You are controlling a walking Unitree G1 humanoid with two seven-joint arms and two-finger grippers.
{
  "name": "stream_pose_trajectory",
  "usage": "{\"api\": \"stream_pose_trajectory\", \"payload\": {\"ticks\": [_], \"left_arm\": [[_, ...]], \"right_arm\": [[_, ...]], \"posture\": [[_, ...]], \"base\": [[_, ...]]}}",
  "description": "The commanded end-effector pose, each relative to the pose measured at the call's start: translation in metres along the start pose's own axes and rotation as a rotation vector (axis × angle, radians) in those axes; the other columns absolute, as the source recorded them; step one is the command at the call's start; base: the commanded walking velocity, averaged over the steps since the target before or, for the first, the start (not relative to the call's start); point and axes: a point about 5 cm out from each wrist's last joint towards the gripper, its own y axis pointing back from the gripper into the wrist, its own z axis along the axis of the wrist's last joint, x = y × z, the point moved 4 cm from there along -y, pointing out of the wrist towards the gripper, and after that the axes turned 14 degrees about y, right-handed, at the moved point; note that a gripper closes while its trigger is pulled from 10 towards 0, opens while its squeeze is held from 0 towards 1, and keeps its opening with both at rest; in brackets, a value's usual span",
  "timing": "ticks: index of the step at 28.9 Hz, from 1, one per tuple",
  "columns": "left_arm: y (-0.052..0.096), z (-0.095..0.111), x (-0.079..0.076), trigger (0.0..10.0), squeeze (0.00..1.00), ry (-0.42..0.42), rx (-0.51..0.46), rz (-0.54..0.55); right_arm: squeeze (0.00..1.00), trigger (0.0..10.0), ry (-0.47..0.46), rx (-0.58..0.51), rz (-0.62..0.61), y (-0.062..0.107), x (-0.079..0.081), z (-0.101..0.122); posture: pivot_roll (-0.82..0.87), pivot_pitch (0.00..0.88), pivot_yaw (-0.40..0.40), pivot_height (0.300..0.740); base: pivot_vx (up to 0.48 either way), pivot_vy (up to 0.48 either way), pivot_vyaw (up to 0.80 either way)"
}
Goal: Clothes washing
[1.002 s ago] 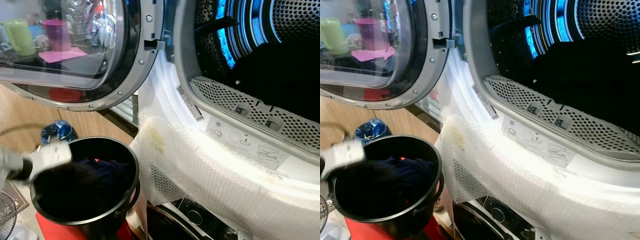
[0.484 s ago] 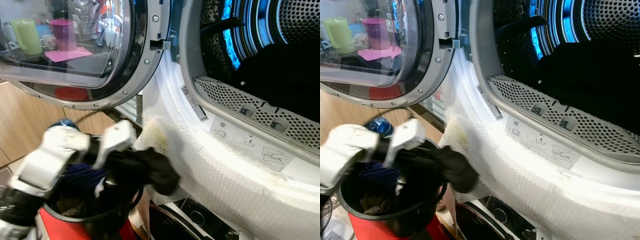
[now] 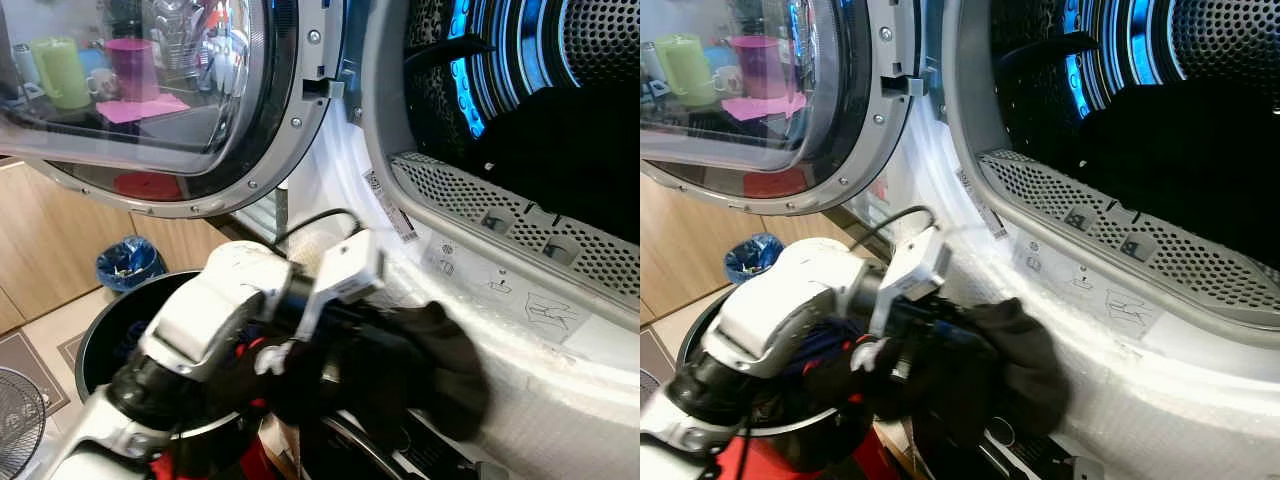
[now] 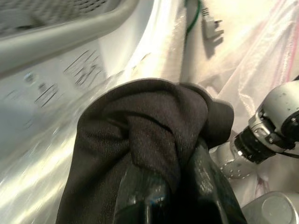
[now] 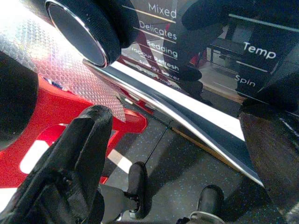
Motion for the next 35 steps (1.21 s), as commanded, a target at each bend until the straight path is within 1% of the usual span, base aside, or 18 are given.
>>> {"api": "stream_pose_trajectory", "payload": {"ticks": [1, 2, 5, 8, 9, 10, 13, 14, 17, 20, 23, 25, 27, 28, 29, 30, 31, 35], "left_arm": [[-0.007, 0.003, -0.005, 0.0, 0.00, -0.009, -0.009, -0.041], [-0.013, 0.004, -0.008, 0.0, 0.00, -0.007, -0.024, -0.060], [-0.017, 0.007, -0.010, 0.0, 0.00, 0.005, -0.051, -0.079], [-0.026, 0.018, -0.011, 0.0, 0.00, 0.022, -0.130, -0.096], [-0.026, 0.018, -0.011, 0.0, 0.00, 0.022, -0.130, -0.096], [-0.031, 0.028, -0.010, 0.0, 0.00, 0.044, -0.205, -0.101], [-0.038, 0.040, -0.010, 0.0, 0.00, 0.030, -0.263, -0.106], [-0.046, 0.054, -0.012, 0.0, 0.00, 0.023, -0.327, -0.126], [-0.054, 0.066, -0.012, 0.0, 0.00, 0.047, -0.410, -0.135], [-0.054, 0.064, -0.013, 0.0, 0.00, 0.056, -0.405, -0.134], [-0.047, 0.045, -0.012, 0.0, 0.00, 0.080, -0.344, -0.103], [-0.036, 0.032, -0.008, 0.0, 0.00, 0.102, -0.308, -0.063], [-0.025, 0.023, -0.005, 0.0, 0.00, 0.128, -0.286, -0.028], [-0.025, 0.023, -0.005, 0.0, 0.00, 0.128, -0.286, -0.028], [-0.008, 0.010, -0.003, 0.0, 0.00, 0.161, -0.253, 0.028], [-0.001, 0.006, -0.002, 0.0, 0.00, 0.176, -0.241, 0.049], [0.010, -0.002, -0.002, 0.0, 0.00, 0.195, -0.221, 0.093], [0.021, -0.014, -0.001, 0.0, 0.00, 0.229, -0.201, 0.138]], "right_arm": [[0.00, 10.0, 0.020, -0.027, 0.002, -0.004, 0.002, 0.010], [0.00, 10.0, 0.031, -0.017, 0.004, -0.003, 0.002, 0.007], [0.00, 10.0, 0.034, -0.010, 0.004, -0.002, 0.001, 0.005], [0.00, 10.0, 0.040, 0.005, 0.002, -0.001, 0.001, 0.001], [0.00, 10.0, 0.040, 0.005, 0.002, -0.001, 0.001, 0.001], [0.00, 10.0, 0.042, 0.008, 0.002, 0.000, 0.000, 0.000], [0.00, 10.0, 0.043, 0.012, 0.004, 0.000, 0.001, -0.001], [0.00, 10.0, 0.046, 0.016, 0.004, 0.000, 0.002, -0.002], [0.00, 10.0, 0.042, 0.011, -0.003, -0.001, 0.001, -0.001], [0.00, 10.0, 0.043, 0.010, -0.005, -0.001, 0.001, -0.001], [0.00, 10.0, 0.053, 0.017, -0.009, 0.001, 0.000, -0.003], [0.00, 10.0, 0.071, 0.026, -0.005, 0.003, -0.001, -0.007], [0.00, 10.0, 0.100, 0.036, 0.002, 0.006, -0.003, -0.011], [0.00, 10.0, 0.100, 0.036, 0.002, 0.006, -0.003, -0.011], [0.00, 10.0, 0.202, 0.070, 0.021, 0.016, -0.010, -0.020], [0.00, 10.0, 0.245, 0.089, 0.030, 0.020, -0.013, -0.025], [0.00, 10.0, 0.328, 0.114, 0.053, 0.032, -0.023, -0.033], [0.00, 10.0, 0.396, 0.123, 0.027, 0.052, -0.045, -0.037]], "posture": [[0.33, 0.046, -0.058, 0.740], [0.33, 0.046, -0.058, 0.740], [0.33, 0.047, -0.059, 0.740], [0.32, 0.049, -0.059, 0.740], [0.32, 0.049, -0.059, 0.740], [0.32, 0.052, -0.060, 0.740], [0.32, 0.053, -0.062, 0.740], [0.32, 0.053, -0.062, 0.740], [0.31, 0.051, -0.058, 0.740], [0.30, 0.050, -0.055, 0.740], [0.30, 0.057, -0.053, 0.740], [0.30, 0.060, -0.054, 0.740], [0.30, 0.067, -0.053, 0.740], [0.30, 0.067, -0.053, 0.740], [0.30, 0.070, -0.053, 0.740], [0.31, 0.074, -0.055, 0.740], [0.30, 0.078, -0.055, 0.740], [0.30, 0.081, -0.057, 0.740]], "base": [[0.000, 0.000, 0.00], [0.000, 0.000, 0.00], [0.000, 0.000, 0.00], [0.000, 0.000, 0.00], [0.000, 0.000, 0.00], [0.000, 0.000, 0.00], [0.000, 0.000, 0.00], [0.000, 0.000, 0.00], [0.000, 0.000, 0.00], [0.000, 0.000, 0.00], [0.000, 0.000, 0.00], [0.000, 0.000, 0.00], [0.000, 0.000, 0.00], [0.000, 0.000, 0.00], [0.000, 0.000, 0.00], [0.000, 0.000, 0.00], [0.000, 0.000, 0.00], [0.000, 0.000, 0.00]]}}
